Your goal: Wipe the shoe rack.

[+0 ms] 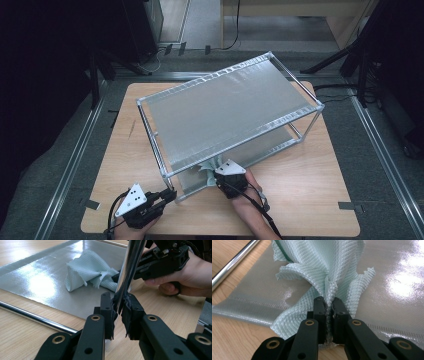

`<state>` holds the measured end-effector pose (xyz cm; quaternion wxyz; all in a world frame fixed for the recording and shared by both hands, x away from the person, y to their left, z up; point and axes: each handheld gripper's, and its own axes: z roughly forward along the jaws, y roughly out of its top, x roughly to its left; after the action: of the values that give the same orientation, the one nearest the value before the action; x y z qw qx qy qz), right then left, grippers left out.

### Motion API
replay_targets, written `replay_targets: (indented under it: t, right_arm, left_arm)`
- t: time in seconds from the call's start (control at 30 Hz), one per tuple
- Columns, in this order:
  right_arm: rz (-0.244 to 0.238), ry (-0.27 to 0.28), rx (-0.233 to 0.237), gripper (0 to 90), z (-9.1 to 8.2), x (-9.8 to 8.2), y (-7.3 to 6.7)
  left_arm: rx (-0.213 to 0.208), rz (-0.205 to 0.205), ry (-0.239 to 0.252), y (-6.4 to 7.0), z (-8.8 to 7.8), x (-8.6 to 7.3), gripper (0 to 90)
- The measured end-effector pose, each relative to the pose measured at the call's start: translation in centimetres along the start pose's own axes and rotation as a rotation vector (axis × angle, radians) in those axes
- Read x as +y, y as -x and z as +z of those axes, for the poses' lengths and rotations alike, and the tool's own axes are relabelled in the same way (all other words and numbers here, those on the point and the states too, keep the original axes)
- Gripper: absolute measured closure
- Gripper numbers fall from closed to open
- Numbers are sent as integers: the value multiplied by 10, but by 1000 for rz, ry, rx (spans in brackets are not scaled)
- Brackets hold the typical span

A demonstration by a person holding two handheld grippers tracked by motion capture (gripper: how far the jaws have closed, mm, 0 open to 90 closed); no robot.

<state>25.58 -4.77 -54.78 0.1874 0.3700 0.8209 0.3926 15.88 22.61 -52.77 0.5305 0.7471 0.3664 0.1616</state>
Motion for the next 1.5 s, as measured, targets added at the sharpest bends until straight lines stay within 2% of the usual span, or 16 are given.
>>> replay_targets:
  t: [0.07, 0.13, 0.4, 0.5, 0.63, 0.73, 0.8, 0.9, 1.0, 1.13, 1.23, 1.27, 1.33, 1.37, 1.43, 1.5]
  right_arm:
    - [12, 3, 0, 849, -1, -1, 5]
    - [22, 3, -21, 850, -3, -2, 15]
    - [56, -11, -118, 852, -24, -16, 73]
    - [71, -20, -152, 852, -34, -22, 89]
    - [115, -6, -198, 849, -48, -34, 112]
    - [148, 3, -271, 849, -59, -42, 134]
    - [131, 1, -364, 849, -67, -48, 148]
    - [194, 8, -391, 850, -84, -56, 168]
    - [205, 6, -440, 848, -105, -63, 184]
    - [269, -20, -404, 799, -121, -77, 199]
    - [301, -24, -364, 628, -131, -84, 209]
    - [303, -12, -352, 566, -134, -84, 209]
    - [280, 58, -303, 470, -145, -82, 208]
    - [270, 97, -272, 430, -150, -79, 207]
    - [257, 127, -269, 389, -151, -75, 204]
    - [248, 115, -275, 364, -144, -71, 204]
  left_arm:
    - [0, 2, 0, 0, 0, 0, 794]
    - [-1, 4, 0, 0, -1, 0, 794]
    - [-9, 12, -4, 0, -3, -1, 795]
    - [-10, 10, -2, 1, -4, -2, 795]
    - [-10, 6, 4, 1, -5, -4, 794]
    - [-7, 5, 5, 1, -6, -4, 794]
    - [-5, 5, 5, 1, -6, -5, 794]
    - [-5, 7, 2, 1, -8, -5, 795]
    - [-3, 9, 0, 0, -9, -5, 795]
    - [0, 10, -4, -1, -12, -6, 795]
    - [6, 8, -7, -1, -12, -5, 794]
    - [9, 3, -6, 0, -13, -5, 791]
    - [4, -13, 3, -1, -14, -5, 766]
    - [0, -28, 11, -2, -14, -5, 716]
    - [-1, -38, 22, -4, -16, -4, 694]
    - [3, -23, 14, -3, -15, -4, 712]
